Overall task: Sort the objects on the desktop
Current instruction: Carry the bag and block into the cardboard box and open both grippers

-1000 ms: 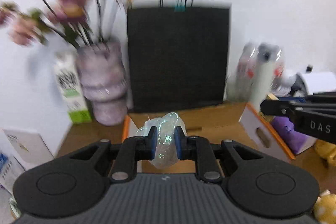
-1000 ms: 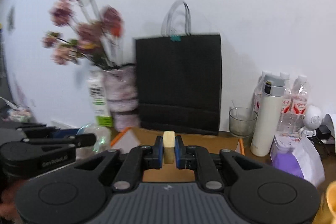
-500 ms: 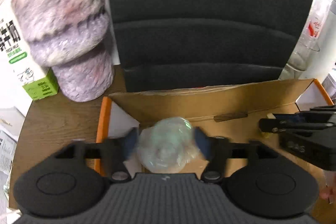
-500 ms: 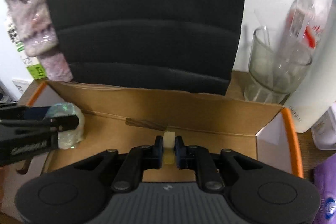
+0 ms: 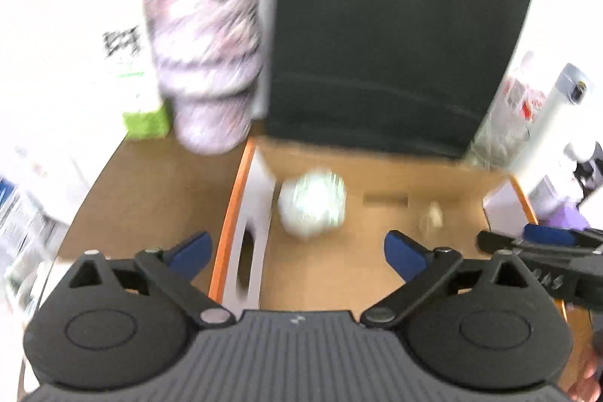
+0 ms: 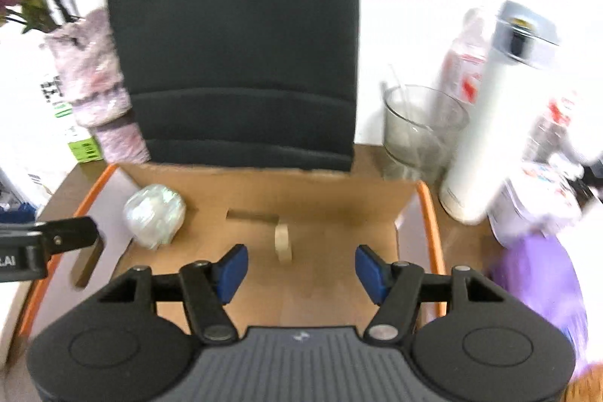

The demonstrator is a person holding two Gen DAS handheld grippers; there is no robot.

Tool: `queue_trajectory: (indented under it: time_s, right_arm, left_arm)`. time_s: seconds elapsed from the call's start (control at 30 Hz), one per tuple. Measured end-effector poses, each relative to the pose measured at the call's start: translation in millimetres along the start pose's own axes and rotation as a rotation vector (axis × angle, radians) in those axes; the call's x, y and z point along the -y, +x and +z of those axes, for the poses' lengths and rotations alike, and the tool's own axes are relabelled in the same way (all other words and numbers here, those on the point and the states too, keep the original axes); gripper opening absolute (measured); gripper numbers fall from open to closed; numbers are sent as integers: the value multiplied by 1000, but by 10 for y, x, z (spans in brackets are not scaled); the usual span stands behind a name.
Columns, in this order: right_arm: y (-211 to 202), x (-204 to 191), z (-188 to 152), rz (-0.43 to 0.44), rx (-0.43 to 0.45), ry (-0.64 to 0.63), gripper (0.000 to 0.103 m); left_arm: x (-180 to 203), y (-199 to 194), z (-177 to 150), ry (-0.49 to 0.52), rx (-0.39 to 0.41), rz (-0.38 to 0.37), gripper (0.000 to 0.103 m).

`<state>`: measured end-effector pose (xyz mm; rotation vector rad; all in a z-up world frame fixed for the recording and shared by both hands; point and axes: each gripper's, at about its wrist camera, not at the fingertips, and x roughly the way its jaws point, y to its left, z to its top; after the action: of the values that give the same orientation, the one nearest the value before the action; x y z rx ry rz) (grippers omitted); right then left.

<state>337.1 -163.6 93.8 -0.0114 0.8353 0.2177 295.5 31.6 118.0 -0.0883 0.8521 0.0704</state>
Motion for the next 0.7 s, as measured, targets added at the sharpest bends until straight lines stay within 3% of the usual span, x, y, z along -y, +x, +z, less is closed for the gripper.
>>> queue_trajectory:
  time_s: [0.13, 0.3, 0.5, 0.6, 0.7]
  right_arm:
    - [-617, -6, -471, 15, 50, 16, 67]
    - [-1434, -68, -1241, 36, 182, 20, 81]
    - [-2117, -105, -2287, 45, 284, -8, 88]
    - [-2252, -130, -2718, 35, 293, -34, 90]
    - [-2352, -142, -3113, 4, 325, -53, 90]
  left_arm:
    - [26, -527, -561, -8, 54, 10, 100]
    - [49, -1267, -1452, -16, 178, -93, 103]
    - [82, -1674, -2425, 29, 274, -117, 103]
    - [16, -1783, -2811, 65, 320, -122, 103]
    - [-77, -1776, -3140, 51, 315, -84, 103]
